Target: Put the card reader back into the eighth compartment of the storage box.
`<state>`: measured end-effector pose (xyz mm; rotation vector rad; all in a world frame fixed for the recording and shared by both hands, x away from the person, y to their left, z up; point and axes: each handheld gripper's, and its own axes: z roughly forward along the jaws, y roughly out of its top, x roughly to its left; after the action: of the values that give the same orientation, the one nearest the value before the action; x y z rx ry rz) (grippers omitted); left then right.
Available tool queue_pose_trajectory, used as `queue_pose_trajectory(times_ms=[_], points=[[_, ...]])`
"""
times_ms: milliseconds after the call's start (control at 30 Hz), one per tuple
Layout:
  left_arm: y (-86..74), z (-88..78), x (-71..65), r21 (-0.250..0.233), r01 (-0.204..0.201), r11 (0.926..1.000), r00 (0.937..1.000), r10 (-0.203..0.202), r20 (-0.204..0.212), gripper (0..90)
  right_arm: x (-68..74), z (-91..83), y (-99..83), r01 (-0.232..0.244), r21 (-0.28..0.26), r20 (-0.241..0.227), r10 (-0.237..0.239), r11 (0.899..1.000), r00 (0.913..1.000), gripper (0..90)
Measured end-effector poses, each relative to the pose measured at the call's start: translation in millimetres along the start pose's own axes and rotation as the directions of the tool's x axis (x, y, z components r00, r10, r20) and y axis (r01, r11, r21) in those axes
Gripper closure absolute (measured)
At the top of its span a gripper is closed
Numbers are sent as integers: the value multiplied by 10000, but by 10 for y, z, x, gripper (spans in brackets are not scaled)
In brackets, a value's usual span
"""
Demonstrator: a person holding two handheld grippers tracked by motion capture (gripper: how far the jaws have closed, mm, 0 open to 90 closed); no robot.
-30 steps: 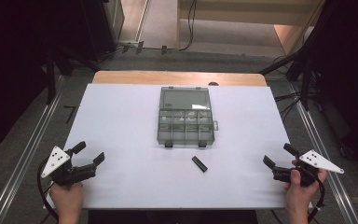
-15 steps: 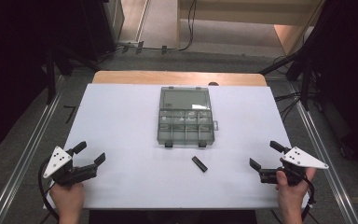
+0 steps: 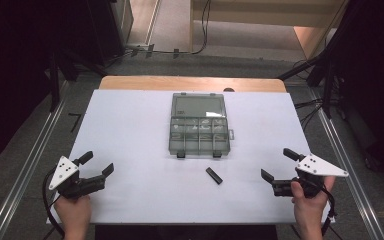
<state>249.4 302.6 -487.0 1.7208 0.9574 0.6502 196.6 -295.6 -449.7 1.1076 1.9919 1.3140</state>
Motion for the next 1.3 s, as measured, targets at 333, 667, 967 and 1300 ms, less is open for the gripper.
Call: queue_pose_trajectory(times_ms=[333,667,967,1300], points=[[-4,-12,-1,-71,-21,10000,10000,21,36,137,141,151,160,324,258,-562,-309,9991,9979,0],[-7,-20,-1,-154,-40,9999,9999,41,112,137,289,253,299,707,904,-923,-623,9934,9938,0],[-4,-9,-11,-73,-125,9999,9999,125,38,137,373,451,299,886,1467,-1391,-681,9852,9879,0],[-3,-2,-16,-34,-151,9999,9999,151,3,137,509,704,290,1174,2275,-1808,-766,9667,9805,11]])
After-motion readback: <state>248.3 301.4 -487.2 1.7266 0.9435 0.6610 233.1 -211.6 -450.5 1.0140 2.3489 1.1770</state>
